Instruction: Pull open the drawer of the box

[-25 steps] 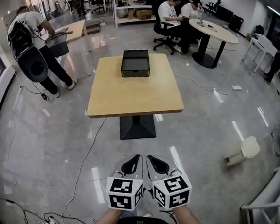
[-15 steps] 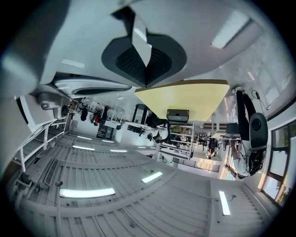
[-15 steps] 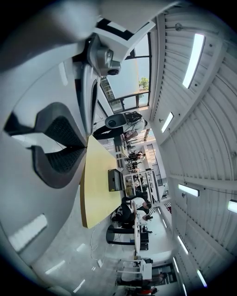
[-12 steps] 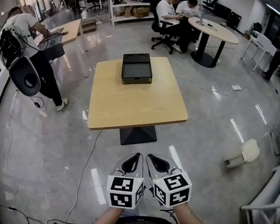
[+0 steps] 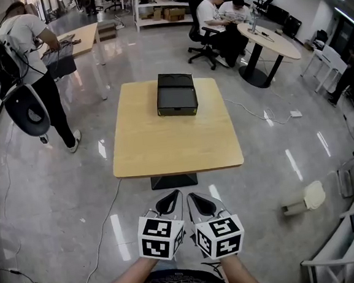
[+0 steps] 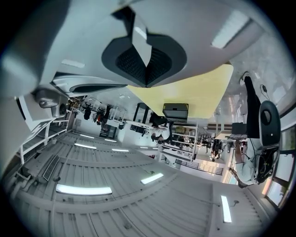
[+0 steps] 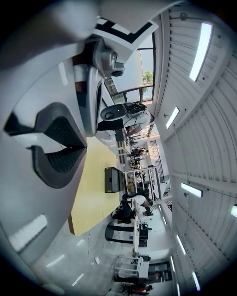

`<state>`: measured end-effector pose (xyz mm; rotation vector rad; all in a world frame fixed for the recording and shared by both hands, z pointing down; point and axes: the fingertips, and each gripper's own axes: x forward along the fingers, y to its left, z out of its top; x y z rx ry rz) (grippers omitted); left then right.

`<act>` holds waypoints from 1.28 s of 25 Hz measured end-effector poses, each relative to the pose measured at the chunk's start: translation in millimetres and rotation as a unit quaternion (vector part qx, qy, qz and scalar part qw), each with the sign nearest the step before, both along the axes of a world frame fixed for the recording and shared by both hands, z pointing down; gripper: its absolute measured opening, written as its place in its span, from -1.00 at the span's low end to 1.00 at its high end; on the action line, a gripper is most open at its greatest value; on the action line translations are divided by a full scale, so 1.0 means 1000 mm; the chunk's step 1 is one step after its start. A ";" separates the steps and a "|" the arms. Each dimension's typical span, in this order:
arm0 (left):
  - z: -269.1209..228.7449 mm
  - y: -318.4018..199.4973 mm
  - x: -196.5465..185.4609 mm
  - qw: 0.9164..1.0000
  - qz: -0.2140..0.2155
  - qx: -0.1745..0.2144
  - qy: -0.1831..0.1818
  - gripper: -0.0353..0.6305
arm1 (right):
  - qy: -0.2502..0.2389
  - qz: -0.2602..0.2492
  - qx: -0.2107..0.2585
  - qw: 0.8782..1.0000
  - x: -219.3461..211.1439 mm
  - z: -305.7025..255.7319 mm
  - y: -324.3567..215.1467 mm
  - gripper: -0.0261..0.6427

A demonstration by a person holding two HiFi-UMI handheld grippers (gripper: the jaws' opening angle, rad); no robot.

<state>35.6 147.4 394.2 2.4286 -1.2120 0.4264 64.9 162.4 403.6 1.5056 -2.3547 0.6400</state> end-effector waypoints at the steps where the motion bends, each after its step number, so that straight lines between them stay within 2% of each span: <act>1: 0.001 -0.013 -0.004 1.000 0.001 -0.001 0.001 -0.86 | 0.001 0.001 -0.001 1.000 -0.004 0.001 -0.013 -0.90; 8: 0.021 -0.070 -0.041 1.000 0.012 0.001 0.005 -0.86 | 0.007 0.006 0.002 1.000 -0.046 0.018 -0.072 -0.90; 14: 0.014 -0.107 -0.066 1.000 0.010 0.000 0.007 -0.86 | 0.014 0.006 -0.001 1.000 -0.070 0.013 -0.107 -0.90; 21: 0.009 -0.123 -0.110 1.000 -0.004 -0.002 0.010 -0.86 | 0.024 -0.003 0.001 1.000 -0.109 0.005 -0.126 -0.90; 32: 0.036 -0.160 -0.110 1.000 -0.023 0.003 0.009 -0.86 | 0.031 -0.014 0.012 0.999 -0.102 0.030 -0.168 -0.90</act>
